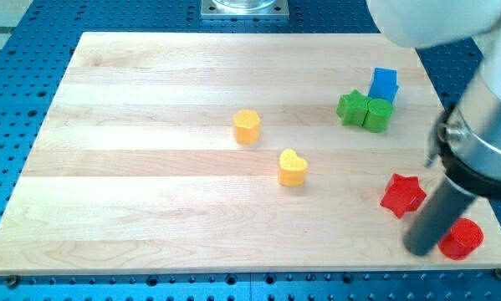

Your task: Move your arm vertically top to the red star

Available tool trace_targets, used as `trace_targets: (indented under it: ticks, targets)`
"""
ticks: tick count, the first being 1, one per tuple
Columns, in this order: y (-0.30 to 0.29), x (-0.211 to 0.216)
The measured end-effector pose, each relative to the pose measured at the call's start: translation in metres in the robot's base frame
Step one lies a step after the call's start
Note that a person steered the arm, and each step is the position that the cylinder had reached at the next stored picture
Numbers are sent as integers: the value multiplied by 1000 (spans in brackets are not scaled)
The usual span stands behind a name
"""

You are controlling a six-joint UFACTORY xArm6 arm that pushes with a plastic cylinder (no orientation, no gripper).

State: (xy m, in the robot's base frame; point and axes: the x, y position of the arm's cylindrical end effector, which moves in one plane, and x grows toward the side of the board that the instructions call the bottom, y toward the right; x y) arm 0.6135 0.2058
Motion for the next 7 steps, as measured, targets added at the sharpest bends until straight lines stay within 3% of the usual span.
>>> trace_targets:
  ticks: [2, 4, 7]
  targets:
    - [23, 5]
    - [-95, -10]
    - [-109, -39]
